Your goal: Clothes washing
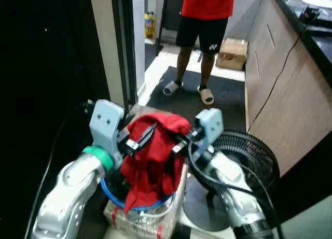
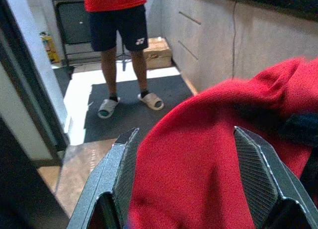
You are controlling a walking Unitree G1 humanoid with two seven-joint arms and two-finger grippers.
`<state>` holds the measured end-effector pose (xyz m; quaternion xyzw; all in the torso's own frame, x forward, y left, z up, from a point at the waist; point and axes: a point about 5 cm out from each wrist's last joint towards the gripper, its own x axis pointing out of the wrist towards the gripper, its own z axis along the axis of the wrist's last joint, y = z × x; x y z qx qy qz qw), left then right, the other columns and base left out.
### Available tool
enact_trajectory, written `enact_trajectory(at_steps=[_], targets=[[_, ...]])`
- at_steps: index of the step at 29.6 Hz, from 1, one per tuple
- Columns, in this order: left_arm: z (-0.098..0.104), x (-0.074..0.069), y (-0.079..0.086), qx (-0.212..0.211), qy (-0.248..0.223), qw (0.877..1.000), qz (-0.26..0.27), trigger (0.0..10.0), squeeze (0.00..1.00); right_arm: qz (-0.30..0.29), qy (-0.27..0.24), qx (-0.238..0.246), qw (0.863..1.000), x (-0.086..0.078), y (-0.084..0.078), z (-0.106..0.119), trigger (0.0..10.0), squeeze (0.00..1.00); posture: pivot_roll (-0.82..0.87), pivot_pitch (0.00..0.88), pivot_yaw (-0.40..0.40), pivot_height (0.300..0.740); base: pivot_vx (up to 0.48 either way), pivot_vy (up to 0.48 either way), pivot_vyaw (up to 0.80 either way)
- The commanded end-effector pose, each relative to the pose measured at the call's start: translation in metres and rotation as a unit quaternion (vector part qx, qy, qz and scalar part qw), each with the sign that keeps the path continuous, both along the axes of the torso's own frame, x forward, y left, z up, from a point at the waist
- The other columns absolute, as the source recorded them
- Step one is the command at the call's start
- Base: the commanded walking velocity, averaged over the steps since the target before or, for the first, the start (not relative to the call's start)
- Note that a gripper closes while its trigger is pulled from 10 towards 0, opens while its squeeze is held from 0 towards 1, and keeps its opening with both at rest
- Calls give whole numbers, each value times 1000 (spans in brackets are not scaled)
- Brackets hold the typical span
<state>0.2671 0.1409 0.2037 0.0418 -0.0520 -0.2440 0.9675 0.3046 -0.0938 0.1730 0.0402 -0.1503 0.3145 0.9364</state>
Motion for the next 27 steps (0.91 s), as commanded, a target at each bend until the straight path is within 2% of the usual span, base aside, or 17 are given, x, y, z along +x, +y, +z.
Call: enact_trajectory(at_steps=[1,2,3,7,9,11,13,14,17,18,19,21,23,24,26,27], targets=[[-3,-4,1,11,5,1000,-5,10000,0,-56,-15,19,998,-2,-17,8,10000,0,126,0,24,740,0,0,0],[-7,-7,4,15,11,1000,-2,10000,0,-113,-13,28,993,-3,-33,6,10000,0,119,0,24,740,0,0,0],[-20,-8,10,22,31,999,18,10000,0,-181,5,23,983,-9,-53,-6,10000,0,113,0,27,740,0,0,0],[-28,-8,13,26,43,998,30,10000,0,-198,17,14,980,-14,-59,-14,10000,0,113,0,27,740,0,0,0],[-51,-9,20,30,79,995,57,10000,0,-204,54,-15,977,-29,-64,-40,10000,0,106,0,30,740,0,0,0],[-51,-9,20,30,79,995,57,10000,0,-204,54,-15,977,-29,-64,-40,10000,0,106,0,30,740,0,0,0],[-68,-10,26,43,102,990,83,10000,0,-200,82,-39,975,-41,-63,-59,10000,0,100,0,33,740,0,0,0],[-68,-10,26,43,102,990,83,10000,0,-200,82,-39,975,-41,-63,-59,10000,0,100,0,33,740,0,0,0],[-64,-6,26,35,97,990,93,10000,0,-210,78,-35,974,-43,-63,-55,10000,0,99,0,34,740,0,0,0],[-56,0,23,26,82,991,99,10000,0,-222,62,-28,973,-40,-64,-45,10000,0,97,0,36,740,0,0,0],[-56,0,23,26,82,991,99,10000,0,-222,62,-28,973,-40,-64,-45,10000,0,97,0,36,740,0,0,0],[-21,21,18,0,20,993,113,10000,0,-242,-12,-38,970,-25,-62,-10,10000,0,96,0,39,740,0,0,0],[-21,21,18,0,20,993,113,10000,0,-242,-12,-38,970,-25,-62,-10,10000,0,96,0,39,740,0,0,0],[-9,26,16,-7,-1,993,117,10000,0,-245,-38,-47,968,-21,-61,2,10000,0,97,0,39,740,0,0,0],[-9,26,16,-7,-1,993,117,10000,0,-245,-38,-47,968,-21,-61,2,10000,0,97,0,39,740,0,0,0],[14,32,13,-17,-39,992,117,10000,0,-246,-70,-55,965,-16,-58,18,10000,0,100,0,38,740,0,0,0]])
